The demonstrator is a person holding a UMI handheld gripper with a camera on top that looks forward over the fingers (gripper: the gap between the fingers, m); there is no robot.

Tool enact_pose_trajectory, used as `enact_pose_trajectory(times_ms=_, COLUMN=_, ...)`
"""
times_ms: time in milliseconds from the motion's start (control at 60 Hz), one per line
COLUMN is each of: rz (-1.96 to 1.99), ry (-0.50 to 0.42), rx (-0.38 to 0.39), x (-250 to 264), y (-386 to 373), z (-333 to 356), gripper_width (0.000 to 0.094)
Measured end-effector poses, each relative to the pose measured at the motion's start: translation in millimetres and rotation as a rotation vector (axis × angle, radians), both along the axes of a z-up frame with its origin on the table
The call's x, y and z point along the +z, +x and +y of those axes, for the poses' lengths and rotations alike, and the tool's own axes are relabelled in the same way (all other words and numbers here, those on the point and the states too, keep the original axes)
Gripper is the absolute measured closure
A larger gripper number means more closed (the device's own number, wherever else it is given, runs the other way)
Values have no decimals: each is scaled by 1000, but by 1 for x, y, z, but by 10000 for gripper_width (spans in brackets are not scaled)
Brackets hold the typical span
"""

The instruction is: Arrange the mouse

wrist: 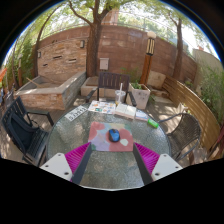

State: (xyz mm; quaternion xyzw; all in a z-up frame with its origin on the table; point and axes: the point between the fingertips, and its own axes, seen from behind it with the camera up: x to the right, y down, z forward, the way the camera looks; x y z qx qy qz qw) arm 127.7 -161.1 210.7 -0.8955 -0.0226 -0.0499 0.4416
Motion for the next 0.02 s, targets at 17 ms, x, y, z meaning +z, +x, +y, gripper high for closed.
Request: enact_pose_trajectory(times_ms=17, rz=0, ry=1, rx=1, x=0, y=0, z=0, gripper_width=87)
